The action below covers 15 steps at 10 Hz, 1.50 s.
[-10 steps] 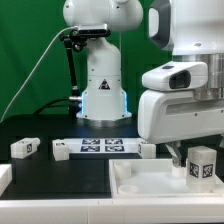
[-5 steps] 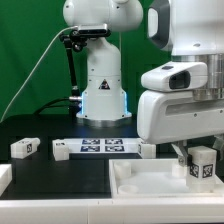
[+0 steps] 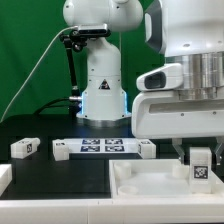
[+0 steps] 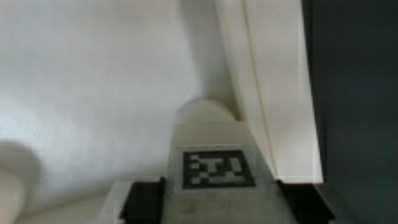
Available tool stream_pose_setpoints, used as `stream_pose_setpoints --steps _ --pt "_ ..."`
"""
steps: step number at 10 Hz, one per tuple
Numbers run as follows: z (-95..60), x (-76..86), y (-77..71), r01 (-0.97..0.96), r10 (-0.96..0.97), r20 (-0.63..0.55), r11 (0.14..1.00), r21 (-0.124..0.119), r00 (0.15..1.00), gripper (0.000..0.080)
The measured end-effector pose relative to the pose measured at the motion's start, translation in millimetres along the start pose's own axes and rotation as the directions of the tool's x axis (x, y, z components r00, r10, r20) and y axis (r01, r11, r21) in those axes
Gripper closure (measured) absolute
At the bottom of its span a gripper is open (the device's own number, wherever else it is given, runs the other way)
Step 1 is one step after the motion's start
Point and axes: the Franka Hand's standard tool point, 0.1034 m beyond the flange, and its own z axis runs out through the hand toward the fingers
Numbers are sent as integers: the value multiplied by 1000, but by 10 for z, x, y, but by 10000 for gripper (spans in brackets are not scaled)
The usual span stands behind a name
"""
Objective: Assemble one leg
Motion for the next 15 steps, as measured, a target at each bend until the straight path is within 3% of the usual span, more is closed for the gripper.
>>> stream_pose_setpoints --steps 2,4,7,9,10,11,12,15 --pt "-1 0 -11 -293 293 1 956 10 956 507" --pt "7 -11 -33 -527 527 3 850 10 850 507" --pt "8 0 -43 -716 715 13 698 12 699 507" --pt "7 0 -48 -749 749 16 663 13 663 507" --pt "8 0 -47 -707 707 14 707 14 707 507" --pt "0 14 -40 -672 672 13 740 16 740 324" --pt "-11 36 -26 -554 554 9 832 17 833 198" --pt "-29 45 -50 -154 154 -8 988 -6 988 160"
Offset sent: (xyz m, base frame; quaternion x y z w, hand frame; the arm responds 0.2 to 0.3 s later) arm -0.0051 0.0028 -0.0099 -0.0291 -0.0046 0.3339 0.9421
